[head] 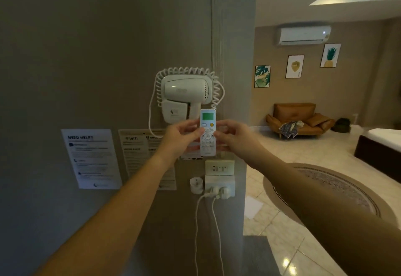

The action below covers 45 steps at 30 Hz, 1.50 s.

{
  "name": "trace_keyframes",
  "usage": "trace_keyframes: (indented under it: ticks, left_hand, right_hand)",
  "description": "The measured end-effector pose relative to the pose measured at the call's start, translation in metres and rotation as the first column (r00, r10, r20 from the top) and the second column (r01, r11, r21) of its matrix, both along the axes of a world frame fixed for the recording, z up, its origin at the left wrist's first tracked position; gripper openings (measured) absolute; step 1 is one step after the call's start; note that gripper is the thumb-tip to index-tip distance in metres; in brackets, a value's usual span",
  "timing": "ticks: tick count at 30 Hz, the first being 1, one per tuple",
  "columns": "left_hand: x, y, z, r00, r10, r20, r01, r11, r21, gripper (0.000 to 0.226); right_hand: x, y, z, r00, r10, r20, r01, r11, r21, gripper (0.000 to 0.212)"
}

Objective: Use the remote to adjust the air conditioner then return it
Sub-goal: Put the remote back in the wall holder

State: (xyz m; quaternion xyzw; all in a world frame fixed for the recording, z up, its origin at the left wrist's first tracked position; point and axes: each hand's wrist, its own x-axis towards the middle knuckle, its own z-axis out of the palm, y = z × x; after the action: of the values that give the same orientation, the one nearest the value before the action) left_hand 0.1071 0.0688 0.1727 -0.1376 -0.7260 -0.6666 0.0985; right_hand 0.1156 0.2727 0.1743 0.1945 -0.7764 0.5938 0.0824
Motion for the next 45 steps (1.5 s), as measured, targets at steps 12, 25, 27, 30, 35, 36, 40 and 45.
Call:
trace_keyframes:
  ticks: [12,25,27,30,35,36,40,45]
  left_hand:
    - [-0.054,-0.029,-0.071,0.995,0.051,0.088,-0.049,0.998,-0.027,0.030]
    - [-0.108,-0.050,-0.145,0.983,0.067,0.172,-0.052,0.994,-0.091,0.034]
    - [-0.115,-0.052,-0.154,0.980,0.053,0.193,-0.042,0.997,-0.060,0.033]
    - [-0.121,-0.053,-0.167,0.976,0.057,0.211,-0.047,0.998,-0.052,0.032]
    - [-0.126,-0.055,-0.185,0.964,0.061,0.258,-0.045,0.997,-0.070,0.027]
    - [-0.127,-0.055,-0.189,0.960,0.066,0.272,-0.044,0.995,-0.085,0.026]
    - [-0.127,-0.053,-0.199,0.947,0.084,0.310,-0.041,0.989,-0.143,0.026]
    - [-0.125,-0.054,-0.202,0.942,0.111,0.317,-0.055,0.982,-0.182,0.027]
  right_hand:
    - [-0.053,-0.031,-0.064,0.995,-0.092,-0.035,0.098,0.968,0.231,0.022]
    - [-0.111,-0.062,-0.138,0.984,-0.175,-0.023,0.169,0.894,0.415,0.024]
    - [-0.117,-0.066,-0.144,0.984,-0.176,-0.029,0.172,0.892,0.418,0.027]
    - [-0.123,-0.071,-0.152,0.980,-0.194,-0.033,0.188,0.872,0.452,0.024]
    - [-0.130,-0.073,-0.167,0.976,-0.213,-0.032,0.201,0.847,0.493,0.027]
    - [-0.131,-0.073,-0.170,0.975,-0.220,-0.020,0.199,0.840,0.505,0.026]
    - [-0.136,-0.073,-0.177,0.972,-0.234,0.014,0.189,0.816,0.547,0.018]
    - [-0.139,-0.073,-0.178,0.974,-0.226,0.017,0.177,0.803,0.569,0.021]
